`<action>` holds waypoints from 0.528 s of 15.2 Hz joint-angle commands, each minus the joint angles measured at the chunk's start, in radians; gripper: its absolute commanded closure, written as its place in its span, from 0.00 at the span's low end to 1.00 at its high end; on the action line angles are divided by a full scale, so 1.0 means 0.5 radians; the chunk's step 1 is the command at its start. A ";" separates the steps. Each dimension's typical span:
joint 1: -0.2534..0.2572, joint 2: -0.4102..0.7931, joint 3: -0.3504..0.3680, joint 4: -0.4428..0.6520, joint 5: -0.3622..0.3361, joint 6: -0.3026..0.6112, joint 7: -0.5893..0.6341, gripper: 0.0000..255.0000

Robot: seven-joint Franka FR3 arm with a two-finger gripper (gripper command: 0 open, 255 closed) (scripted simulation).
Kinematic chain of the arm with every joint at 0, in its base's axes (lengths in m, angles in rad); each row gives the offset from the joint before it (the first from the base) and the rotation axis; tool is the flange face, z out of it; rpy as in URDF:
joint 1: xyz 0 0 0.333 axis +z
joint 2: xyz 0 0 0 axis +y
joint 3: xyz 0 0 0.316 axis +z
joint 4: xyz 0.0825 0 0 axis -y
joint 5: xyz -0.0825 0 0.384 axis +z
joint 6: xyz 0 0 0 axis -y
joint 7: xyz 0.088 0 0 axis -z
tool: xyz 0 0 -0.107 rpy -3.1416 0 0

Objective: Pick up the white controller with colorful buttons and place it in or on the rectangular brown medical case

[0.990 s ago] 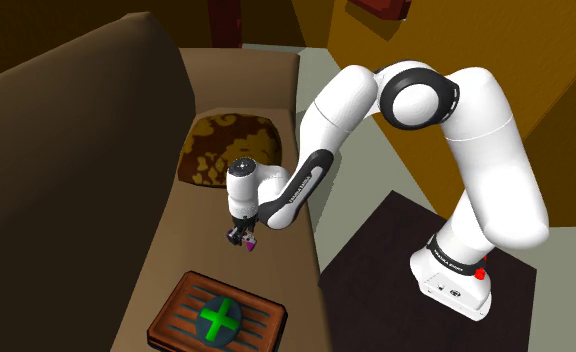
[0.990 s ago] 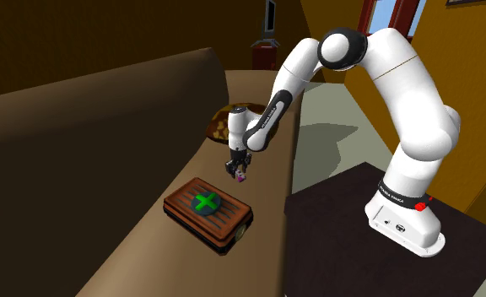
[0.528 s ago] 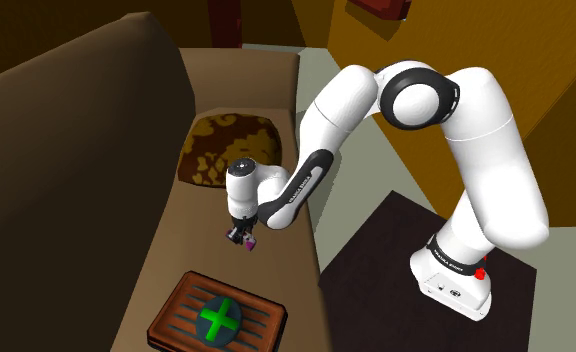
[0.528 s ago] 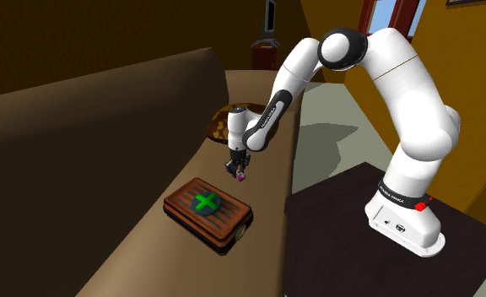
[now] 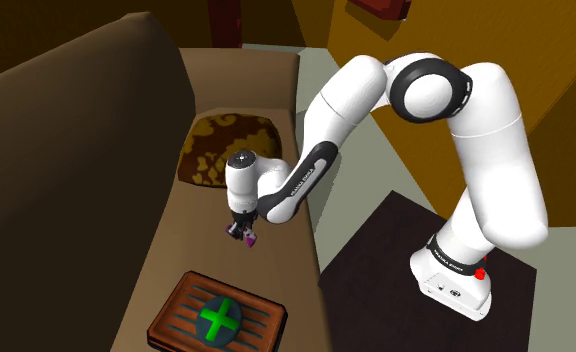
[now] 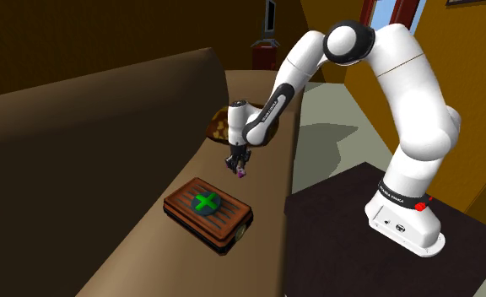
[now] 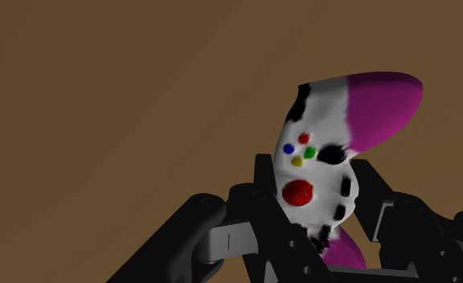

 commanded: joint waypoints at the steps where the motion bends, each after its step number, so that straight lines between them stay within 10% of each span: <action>1: -0.018 -0.048 0.021 -0.017 0.019 -0.032 -0.018 1.00; 8: -0.069 -0.208 0.090 -0.063 0.090 -0.146 -0.074 1.00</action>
